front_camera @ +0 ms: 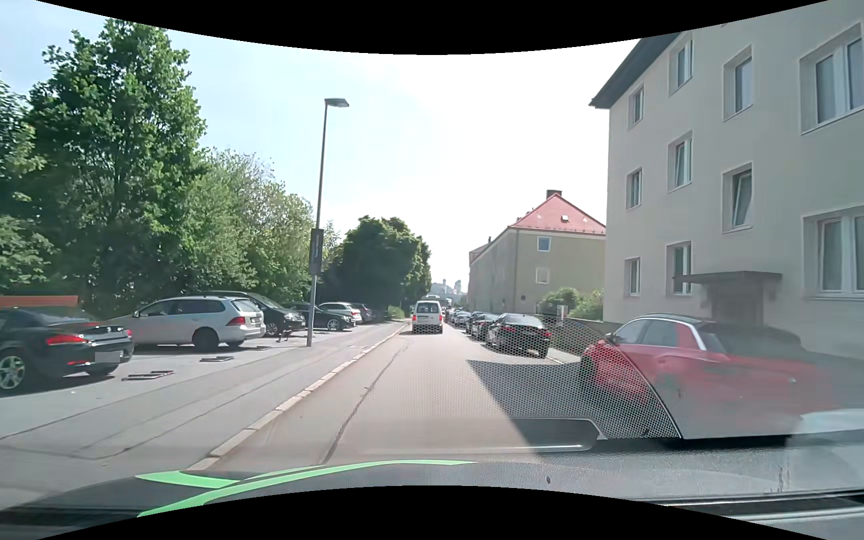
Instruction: Follow the waypoints while adhering to traffic rules and regulations
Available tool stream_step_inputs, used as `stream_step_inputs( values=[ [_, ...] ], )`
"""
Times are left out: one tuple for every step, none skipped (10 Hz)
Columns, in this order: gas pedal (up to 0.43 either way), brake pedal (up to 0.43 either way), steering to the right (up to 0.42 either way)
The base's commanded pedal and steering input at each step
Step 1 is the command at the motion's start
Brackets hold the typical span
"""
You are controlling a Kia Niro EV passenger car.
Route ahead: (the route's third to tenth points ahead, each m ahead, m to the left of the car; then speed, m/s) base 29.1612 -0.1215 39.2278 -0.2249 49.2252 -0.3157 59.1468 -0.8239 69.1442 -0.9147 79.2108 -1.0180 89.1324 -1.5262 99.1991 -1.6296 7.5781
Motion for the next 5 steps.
stream_step_inputs(
  values=[
    [0.047,0.0,0.002],
    [0.047,0.0,0.002],
    [0.047,0.0,0.002],
    [0.047,0.0,0.002],
    [0.047,0.0,0.002]
  ],
)
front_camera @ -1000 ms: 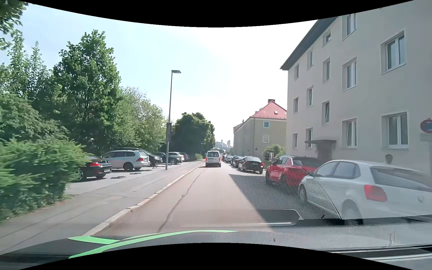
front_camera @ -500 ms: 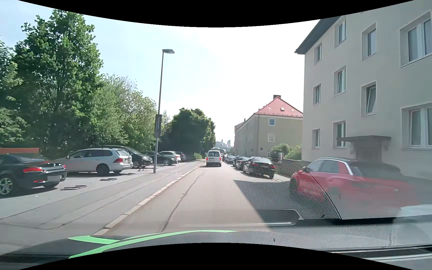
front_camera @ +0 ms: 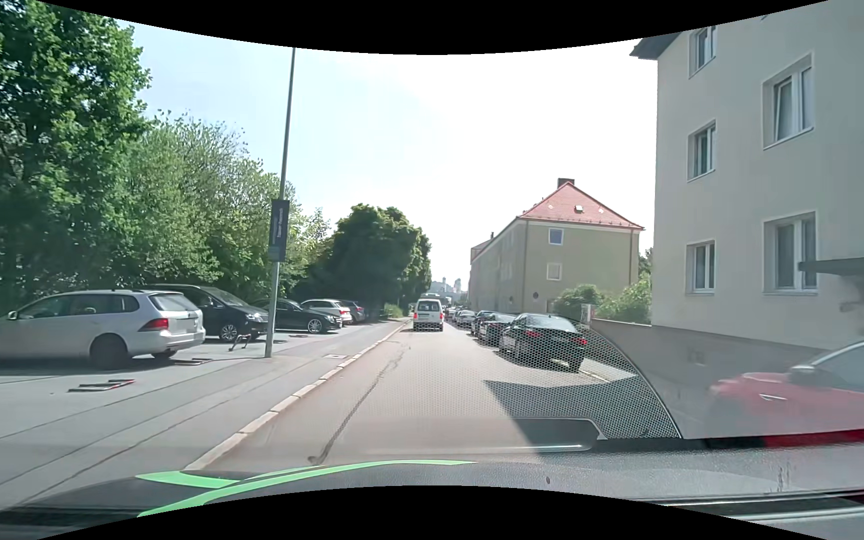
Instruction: Follow the waypoints while adhering to traffic rules and regulations
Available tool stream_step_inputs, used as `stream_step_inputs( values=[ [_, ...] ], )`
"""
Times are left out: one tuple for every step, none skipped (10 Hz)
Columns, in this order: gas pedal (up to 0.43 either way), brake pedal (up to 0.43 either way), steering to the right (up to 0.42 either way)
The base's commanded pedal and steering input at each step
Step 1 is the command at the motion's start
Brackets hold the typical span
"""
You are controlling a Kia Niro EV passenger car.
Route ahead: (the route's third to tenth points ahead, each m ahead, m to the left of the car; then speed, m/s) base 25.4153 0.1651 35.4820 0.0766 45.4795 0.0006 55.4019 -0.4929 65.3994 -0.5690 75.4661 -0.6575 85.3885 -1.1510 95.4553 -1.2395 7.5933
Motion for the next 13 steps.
stream_step_inputs(
  values=[
    [0.047,0.0,0.002],
    [0.047,0.0,0.002],
    [0.047,0.0,0.002],
    [0.047,0.0,0.003],
    [0.047,0.0,0.004],
    [0.047,0.0,0.005],
    [0.047,0.0,0.006],
    [0.047,0.0,0.006],
    [0.047,0.0,0.006],
    [0.047,0.0,0.006],
    [0.047,0.0,0.006],
    [0.047,0.0,0.005],
    [0.047,0.0,0.005]
  ],
)
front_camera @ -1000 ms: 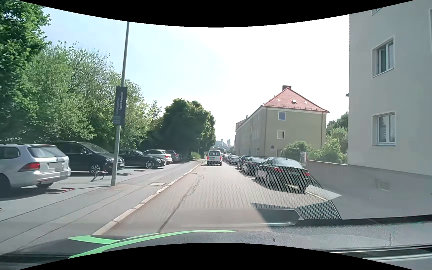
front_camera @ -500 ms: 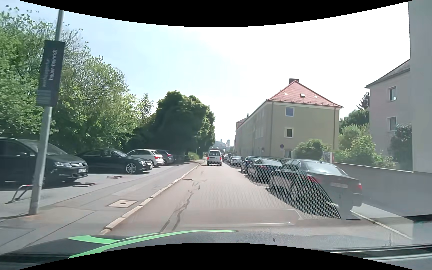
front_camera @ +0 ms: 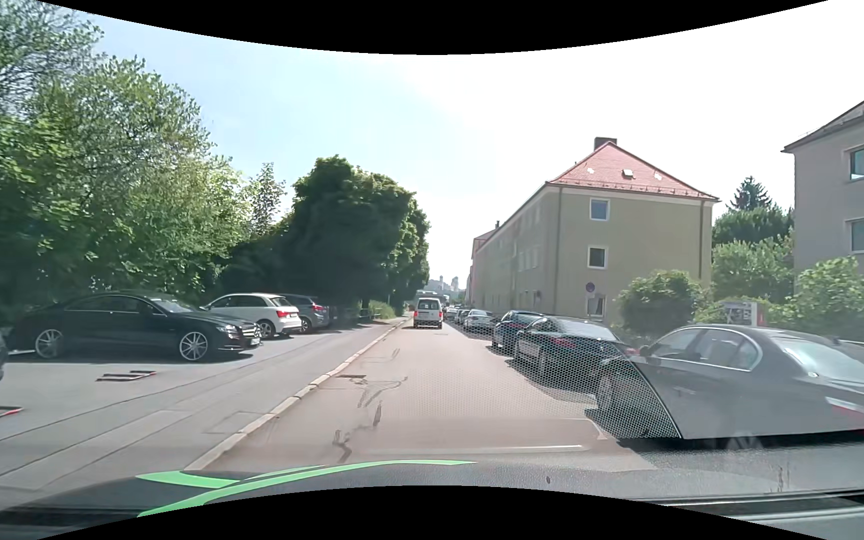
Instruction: Follow the waypoints while adhering to traffic rules and regulations
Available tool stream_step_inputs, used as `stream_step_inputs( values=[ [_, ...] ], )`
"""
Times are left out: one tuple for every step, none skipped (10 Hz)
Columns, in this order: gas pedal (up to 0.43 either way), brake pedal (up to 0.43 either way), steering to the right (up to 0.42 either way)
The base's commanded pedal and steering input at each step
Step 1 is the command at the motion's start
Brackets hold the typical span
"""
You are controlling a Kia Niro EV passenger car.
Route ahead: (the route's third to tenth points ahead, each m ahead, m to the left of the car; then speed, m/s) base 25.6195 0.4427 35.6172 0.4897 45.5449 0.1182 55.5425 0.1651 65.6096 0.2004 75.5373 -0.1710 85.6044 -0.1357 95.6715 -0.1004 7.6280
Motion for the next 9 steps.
stream_step_inputs(
  values=[
    [0.047,0.0,0.005],
    [0.047,0.0,0.005],
    [0.047,0.0,0.004],
    [0.047,0.0,0.004],
    [0.047,0.0,0.004],
    [0.047,0.0,0.004],
    [0.047,0.0,0.004],
    [0.047,0.0,0.004],
    [0.059,0.0,0.004]
  ],
)
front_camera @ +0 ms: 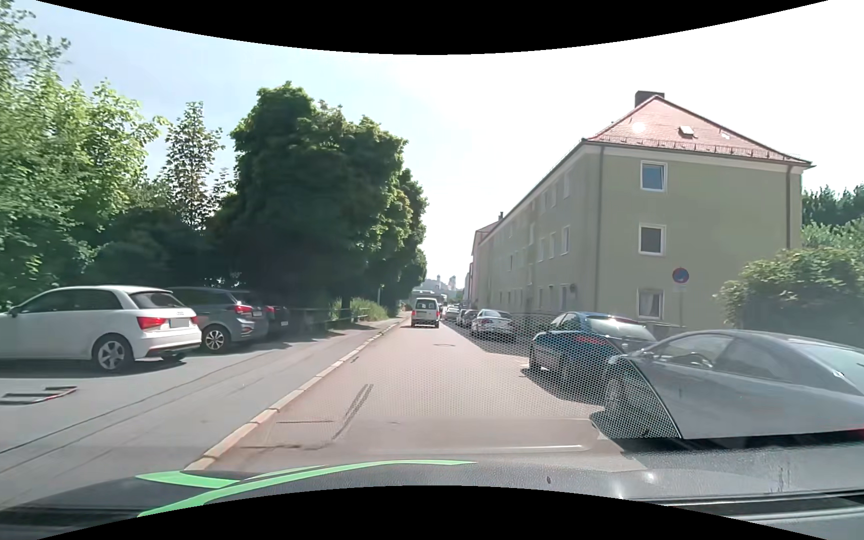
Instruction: Follow the waypoints while adhering to traffic rules and regulations
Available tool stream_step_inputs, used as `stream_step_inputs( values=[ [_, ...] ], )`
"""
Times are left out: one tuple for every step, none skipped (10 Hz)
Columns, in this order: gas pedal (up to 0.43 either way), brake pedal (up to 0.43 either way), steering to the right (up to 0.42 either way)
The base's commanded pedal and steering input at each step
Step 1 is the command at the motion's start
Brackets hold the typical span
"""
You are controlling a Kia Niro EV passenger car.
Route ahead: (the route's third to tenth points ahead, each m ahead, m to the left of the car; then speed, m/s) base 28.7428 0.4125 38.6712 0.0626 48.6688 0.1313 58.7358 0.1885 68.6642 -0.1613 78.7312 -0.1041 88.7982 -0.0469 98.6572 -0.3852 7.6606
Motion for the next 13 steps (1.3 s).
stream_step_inputs(
  values=[
    [0.059,0.0,0.004],
    [0.079,0.0,0.003],
    [0.079,0.0,0.001],
    [0.098,0.0,-0.001],
    [0.098,0.0,-0.001],
    [0.098,0.0,-0.002],
    [0.098,0.0,-0.002],
    [0.098,0.0,-0.002],
    [0.098,0.0,-0.002],
    [0.098,0.0,-0.003],
    [0.098,0.0,-0.002],
    [0.098,0.0,-0.003],
    [0.098,0.0,-0.003]
  ],
)
